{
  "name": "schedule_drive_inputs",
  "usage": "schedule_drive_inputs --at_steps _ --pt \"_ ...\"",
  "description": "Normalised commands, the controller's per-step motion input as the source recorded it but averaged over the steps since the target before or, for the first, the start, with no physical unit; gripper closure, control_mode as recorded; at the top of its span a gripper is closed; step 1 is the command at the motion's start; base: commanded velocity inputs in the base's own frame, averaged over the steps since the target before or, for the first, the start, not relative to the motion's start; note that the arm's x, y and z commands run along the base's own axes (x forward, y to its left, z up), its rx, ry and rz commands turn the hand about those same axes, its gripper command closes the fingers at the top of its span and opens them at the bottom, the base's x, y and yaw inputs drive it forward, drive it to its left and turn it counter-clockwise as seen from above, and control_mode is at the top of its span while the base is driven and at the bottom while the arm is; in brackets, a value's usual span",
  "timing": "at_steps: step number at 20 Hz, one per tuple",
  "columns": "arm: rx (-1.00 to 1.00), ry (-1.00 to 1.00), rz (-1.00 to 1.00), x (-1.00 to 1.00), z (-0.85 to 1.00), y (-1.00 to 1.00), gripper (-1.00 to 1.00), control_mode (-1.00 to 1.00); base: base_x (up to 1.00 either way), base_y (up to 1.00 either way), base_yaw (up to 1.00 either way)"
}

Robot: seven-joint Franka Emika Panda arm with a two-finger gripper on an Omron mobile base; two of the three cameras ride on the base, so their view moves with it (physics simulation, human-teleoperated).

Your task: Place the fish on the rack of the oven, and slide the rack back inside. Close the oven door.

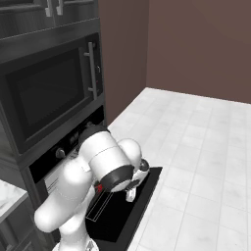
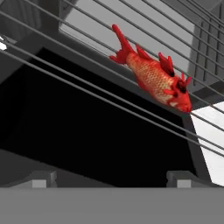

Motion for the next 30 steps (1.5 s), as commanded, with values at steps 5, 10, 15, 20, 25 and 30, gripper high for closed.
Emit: schedule_drive_inputs --at_steps 5,10,15,20,25,30 --pt "0.04 0.00 0.00 0.13 0.00 -0.01 -1.00 -1.00 0.00 0.00 0.00" --pt "0.03 0.00 -0.02 0.00 -0.01 0.07 -1.00 -1.00 0.00 0.00 0.00" --pt "0.01 0.00 -0.06 0.00 -0.03 0.07 -1.00 -1.00 0.00 0.00 0.00" --pt "0.00 0.00 -0.07 0.00 0.00 0.00 -1.00 -1.00 0.00 0.00 0.00" --pt "0.00 0.00 -0.06 0.04 -0.13 0.00 -1.00 -1.00 0.00 0.00 0.00" --pt "0.01 0.00 -0.05 0.10 -0.35 0.00 -1.00 -1.00 0.00 0.00 0.00"
